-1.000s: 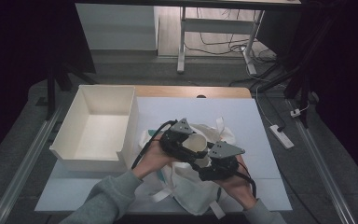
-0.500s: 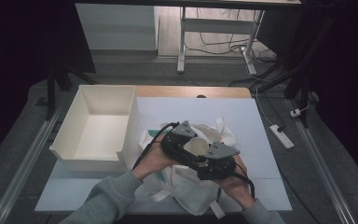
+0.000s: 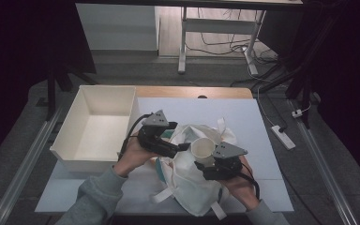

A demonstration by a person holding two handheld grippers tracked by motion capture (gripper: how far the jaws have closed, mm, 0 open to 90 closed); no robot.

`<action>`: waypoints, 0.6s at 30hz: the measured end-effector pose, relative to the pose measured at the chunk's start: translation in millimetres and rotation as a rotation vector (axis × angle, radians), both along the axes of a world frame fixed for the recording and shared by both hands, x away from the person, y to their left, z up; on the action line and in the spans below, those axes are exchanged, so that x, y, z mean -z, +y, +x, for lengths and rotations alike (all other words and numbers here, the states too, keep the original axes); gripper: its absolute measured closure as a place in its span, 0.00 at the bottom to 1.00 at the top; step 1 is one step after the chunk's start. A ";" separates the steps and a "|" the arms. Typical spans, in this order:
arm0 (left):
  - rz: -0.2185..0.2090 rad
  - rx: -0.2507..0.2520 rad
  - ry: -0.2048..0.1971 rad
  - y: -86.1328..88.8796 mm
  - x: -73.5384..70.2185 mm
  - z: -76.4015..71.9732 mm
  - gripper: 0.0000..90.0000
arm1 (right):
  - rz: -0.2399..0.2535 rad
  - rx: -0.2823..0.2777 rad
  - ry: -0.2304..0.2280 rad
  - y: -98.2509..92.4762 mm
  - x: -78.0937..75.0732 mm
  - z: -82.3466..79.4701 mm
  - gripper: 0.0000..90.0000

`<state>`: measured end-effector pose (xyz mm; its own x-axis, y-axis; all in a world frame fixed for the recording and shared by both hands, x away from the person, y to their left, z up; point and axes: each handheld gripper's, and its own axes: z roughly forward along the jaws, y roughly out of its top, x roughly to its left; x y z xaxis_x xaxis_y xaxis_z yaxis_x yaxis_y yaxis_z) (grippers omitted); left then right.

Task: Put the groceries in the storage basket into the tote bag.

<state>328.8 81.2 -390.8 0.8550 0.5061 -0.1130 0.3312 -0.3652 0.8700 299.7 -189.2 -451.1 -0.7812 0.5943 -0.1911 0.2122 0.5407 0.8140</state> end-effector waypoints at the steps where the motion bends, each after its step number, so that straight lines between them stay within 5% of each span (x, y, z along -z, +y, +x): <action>1: -0.001 -0.012 0.005 3.9 0.4 1.1 0.15 | 0.000 0.002 0.002 -0.8 0.6 -0.1 0.24; 18: 0.059 -0.081 0.044 29.7 14.3 9.2 0.16 | 0.019 0.025 0.082 -6.3 22.2 12.0 0.24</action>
<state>338.0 110.9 -405.0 0.8062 0.5798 -0.1174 0.3985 -0.3856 0.8322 311.7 -195.4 -473.3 -0.7787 0.6167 -0.1156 0.2915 0.5187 0.8037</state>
